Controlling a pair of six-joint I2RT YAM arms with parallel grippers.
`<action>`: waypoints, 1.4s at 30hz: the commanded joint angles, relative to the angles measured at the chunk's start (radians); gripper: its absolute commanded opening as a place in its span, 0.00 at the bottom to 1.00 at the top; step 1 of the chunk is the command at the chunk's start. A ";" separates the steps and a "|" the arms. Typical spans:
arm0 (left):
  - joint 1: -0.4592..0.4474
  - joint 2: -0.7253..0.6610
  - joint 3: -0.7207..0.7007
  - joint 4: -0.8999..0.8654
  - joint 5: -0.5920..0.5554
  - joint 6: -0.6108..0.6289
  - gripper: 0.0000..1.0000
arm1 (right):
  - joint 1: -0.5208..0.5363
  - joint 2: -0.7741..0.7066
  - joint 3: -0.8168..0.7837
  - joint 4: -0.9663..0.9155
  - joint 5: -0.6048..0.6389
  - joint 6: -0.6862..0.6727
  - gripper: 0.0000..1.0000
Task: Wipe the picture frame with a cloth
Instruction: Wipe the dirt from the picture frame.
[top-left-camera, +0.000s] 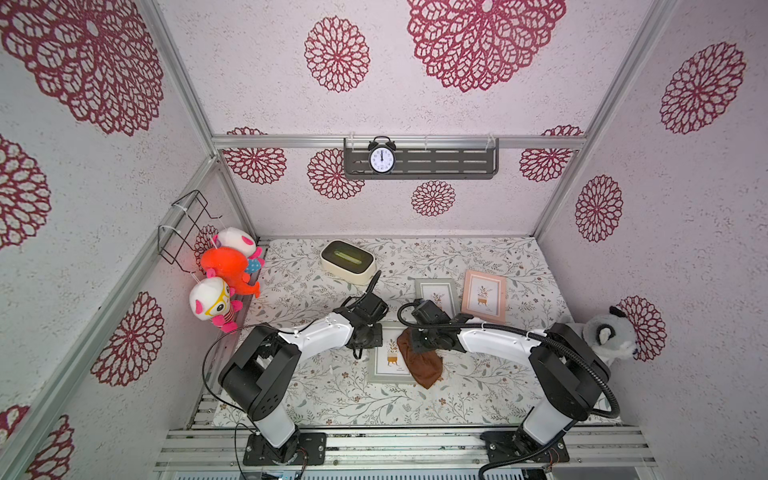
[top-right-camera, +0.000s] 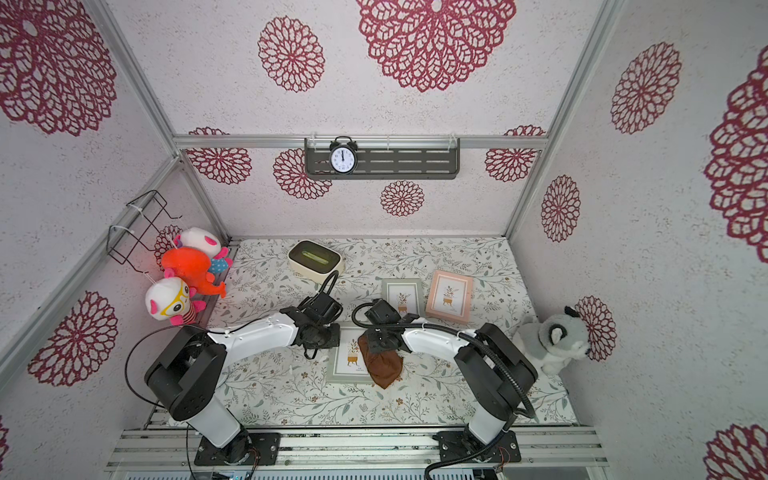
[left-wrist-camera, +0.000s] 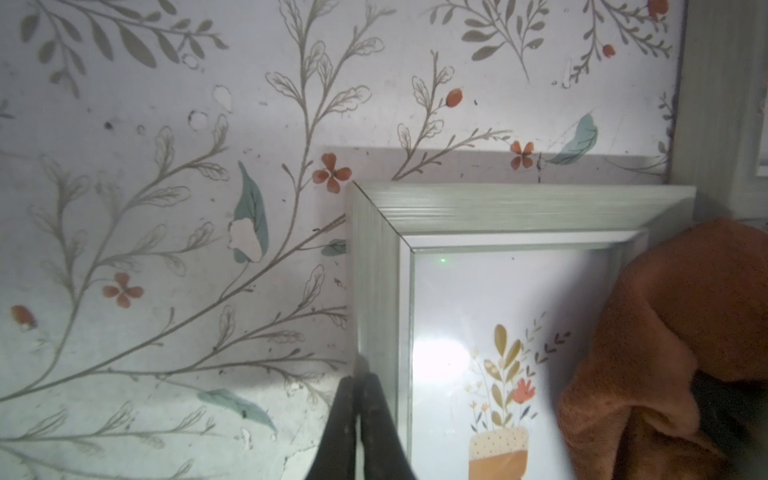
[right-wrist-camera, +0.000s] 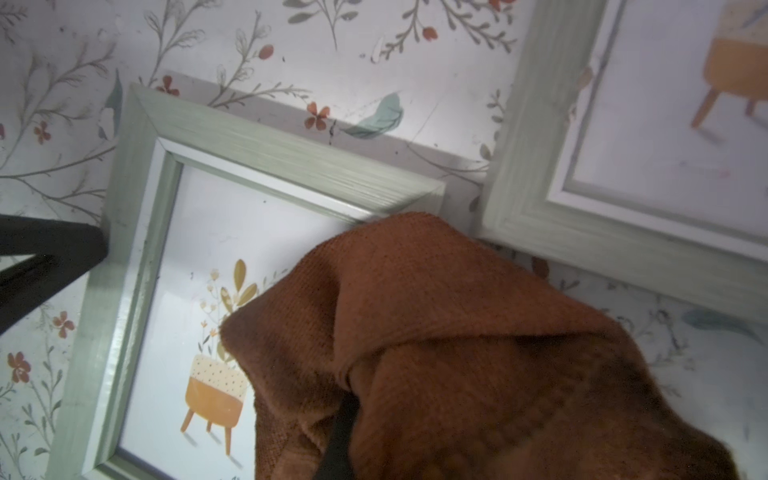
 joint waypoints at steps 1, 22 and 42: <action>-0.019 0.140 -0.086 -0.093 0.033 -0.003 0.08 | 0.050 -0.024 -0.075 -0.089 -0.050 -0.002 0.00; -0.030 0.155 -0.064 -0.111 0.028 0.004 0.08 | 0.203 -0.123 -0.158 0.001 -0.166 0.068 0.00; -0.036 0.120 -0.080 -0.119 0.037 0.000 0.07 | 0.298 -0.054 -0.040 -0.031 -0.111 0.041 0.00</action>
